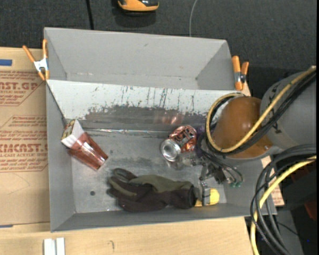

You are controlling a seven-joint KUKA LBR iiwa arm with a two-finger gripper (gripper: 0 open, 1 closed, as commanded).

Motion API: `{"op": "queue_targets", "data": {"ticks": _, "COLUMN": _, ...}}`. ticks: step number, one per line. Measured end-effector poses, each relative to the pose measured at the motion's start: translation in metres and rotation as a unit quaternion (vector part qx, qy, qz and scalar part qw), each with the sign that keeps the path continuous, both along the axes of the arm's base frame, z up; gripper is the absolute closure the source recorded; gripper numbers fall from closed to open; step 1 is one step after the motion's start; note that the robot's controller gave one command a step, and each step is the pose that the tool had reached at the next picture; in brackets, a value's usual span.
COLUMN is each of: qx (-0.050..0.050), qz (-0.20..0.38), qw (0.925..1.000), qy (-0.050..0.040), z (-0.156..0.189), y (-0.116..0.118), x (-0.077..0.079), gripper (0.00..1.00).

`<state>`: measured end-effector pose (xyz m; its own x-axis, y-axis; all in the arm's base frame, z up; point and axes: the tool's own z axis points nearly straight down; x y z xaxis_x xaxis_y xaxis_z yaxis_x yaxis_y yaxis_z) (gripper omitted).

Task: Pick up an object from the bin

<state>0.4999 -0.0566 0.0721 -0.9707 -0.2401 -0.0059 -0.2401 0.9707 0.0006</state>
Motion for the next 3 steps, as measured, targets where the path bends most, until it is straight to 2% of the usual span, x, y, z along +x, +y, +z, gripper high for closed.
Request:
{"op": "queue_targets", "data": {"ticks": 1, "qx": -0.002, "qz": 0.055, "qw": 0.9985, "qy": -0.0038, "z": 0.001, "y": 0.012, "x": -0.007, "gripper": 0.00}}
{"op": "queue_targets", "data": {"ticks": 2, "qx": -0.001, "qz": 0.123, "qw": 0.9924, "qy": 0.0002, "z": 0.000, "y": 0.038, "x": -0.018, "gripper": 1.00}}
{"op": "queue_targets", "data": {"ticks": 3, "qx": -0.001, "qz": 0.123, "qw": 0.9924, "qy": 0.0002, "z": 0.000, "y": 0.038, "x": -0.018, "gripper": 1.00}}
